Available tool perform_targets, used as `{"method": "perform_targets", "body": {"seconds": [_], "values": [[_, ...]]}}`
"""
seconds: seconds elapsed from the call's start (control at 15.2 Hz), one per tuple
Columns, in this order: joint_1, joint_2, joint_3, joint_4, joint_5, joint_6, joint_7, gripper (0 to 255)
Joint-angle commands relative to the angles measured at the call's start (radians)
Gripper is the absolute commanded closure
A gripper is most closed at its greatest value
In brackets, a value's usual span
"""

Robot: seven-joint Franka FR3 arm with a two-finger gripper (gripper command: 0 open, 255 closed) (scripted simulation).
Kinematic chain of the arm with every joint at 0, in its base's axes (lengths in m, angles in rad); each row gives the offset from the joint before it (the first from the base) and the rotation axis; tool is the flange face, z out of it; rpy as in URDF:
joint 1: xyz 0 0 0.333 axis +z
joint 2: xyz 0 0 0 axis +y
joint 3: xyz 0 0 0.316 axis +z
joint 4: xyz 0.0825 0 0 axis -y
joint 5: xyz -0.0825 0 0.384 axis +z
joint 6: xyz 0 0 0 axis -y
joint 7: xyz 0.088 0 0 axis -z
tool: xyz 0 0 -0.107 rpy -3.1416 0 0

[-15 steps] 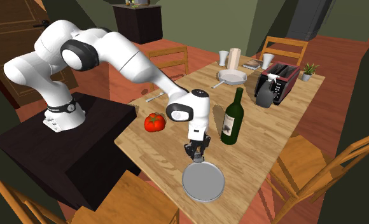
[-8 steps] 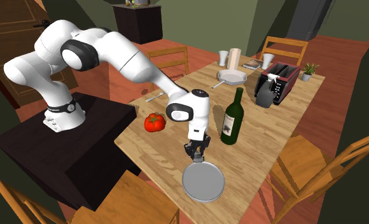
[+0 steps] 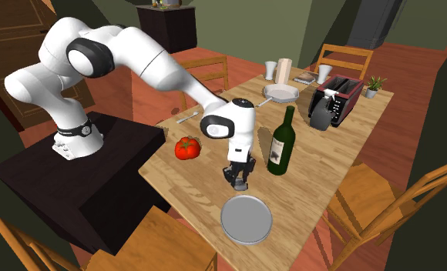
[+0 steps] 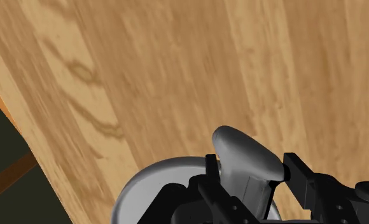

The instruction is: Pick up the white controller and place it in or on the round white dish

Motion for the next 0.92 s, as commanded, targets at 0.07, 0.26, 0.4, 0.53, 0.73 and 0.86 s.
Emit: {"method": "perform_targets", "body": {"seconds": [0.07, 0.26, 0.4, 0.53, 0.73, 0.86], "values": [[-0.002, -0.030, 0.003, -0.012, 0.003, -0.018, -0.003, 255], [-0.005, -0.061, 0.007, -0.023, 0.006, -0.038, -0.007, 255], [-0.006, -0.080, 0.010, -0.029, 0.009, -0.052, -0.009, 255], [-0.020, -0.069, 0.009, 0.005, 0.013, -0.071, -0.031, 255], [-0.059, -0.004, 0.006, 0.124, 0.022, -0.120, -0.091, 255], [-0.082, 0.048, 0.005, 0.220, 0.029, -0.160, -0.132, 255]]}}
